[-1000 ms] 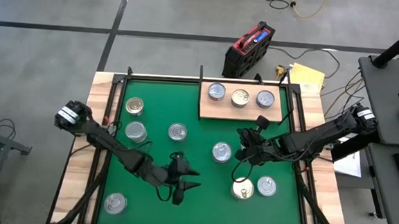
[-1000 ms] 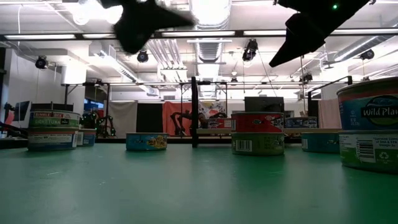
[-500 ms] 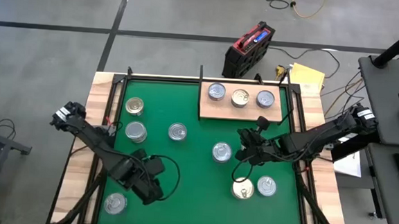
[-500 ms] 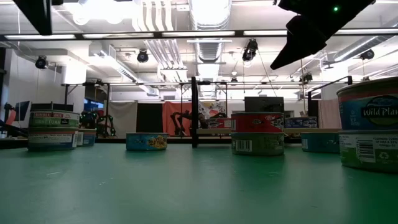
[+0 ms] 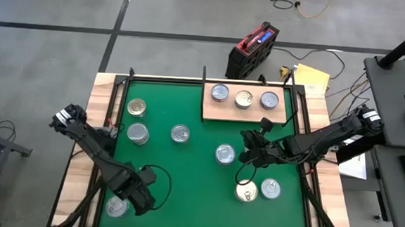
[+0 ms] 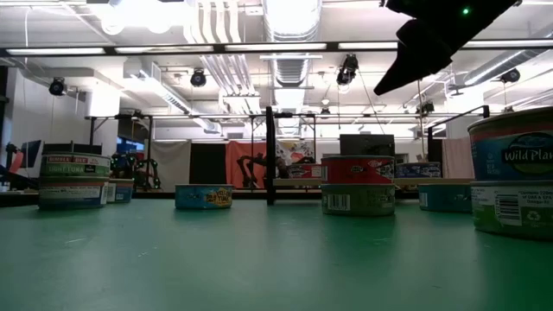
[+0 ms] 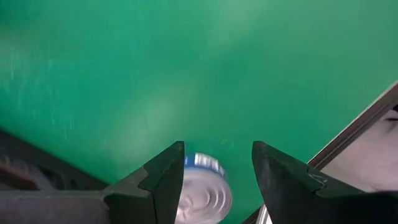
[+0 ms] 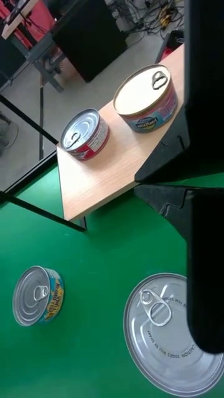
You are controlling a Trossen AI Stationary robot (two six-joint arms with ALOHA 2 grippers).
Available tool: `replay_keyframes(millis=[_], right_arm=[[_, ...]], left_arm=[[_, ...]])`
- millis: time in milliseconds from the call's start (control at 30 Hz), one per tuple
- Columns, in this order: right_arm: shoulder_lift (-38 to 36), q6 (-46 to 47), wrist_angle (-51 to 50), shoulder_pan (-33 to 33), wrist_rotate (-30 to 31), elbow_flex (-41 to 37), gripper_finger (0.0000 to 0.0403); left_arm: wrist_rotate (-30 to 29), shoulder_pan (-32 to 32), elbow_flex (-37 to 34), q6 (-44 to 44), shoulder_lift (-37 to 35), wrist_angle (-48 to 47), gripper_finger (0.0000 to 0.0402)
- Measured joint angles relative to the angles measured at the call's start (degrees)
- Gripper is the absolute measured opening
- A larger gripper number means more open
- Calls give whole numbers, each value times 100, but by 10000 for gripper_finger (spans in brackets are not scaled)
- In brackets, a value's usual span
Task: Stack canned seafood by type on shelf
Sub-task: Adjust the blue tuna can on the table
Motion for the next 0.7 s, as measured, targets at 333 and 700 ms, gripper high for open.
replay_keyframes(millis=[333, 700], right_arm=[[0, -57, 31, -2, 2, 0, 9], [0, -50, 54, -2, 2, -20, 9]], left_arm=[[774, -371, -662, -1218, 2, 39, 173], [852, -704, -628, -2127, 70, 204, 173]])
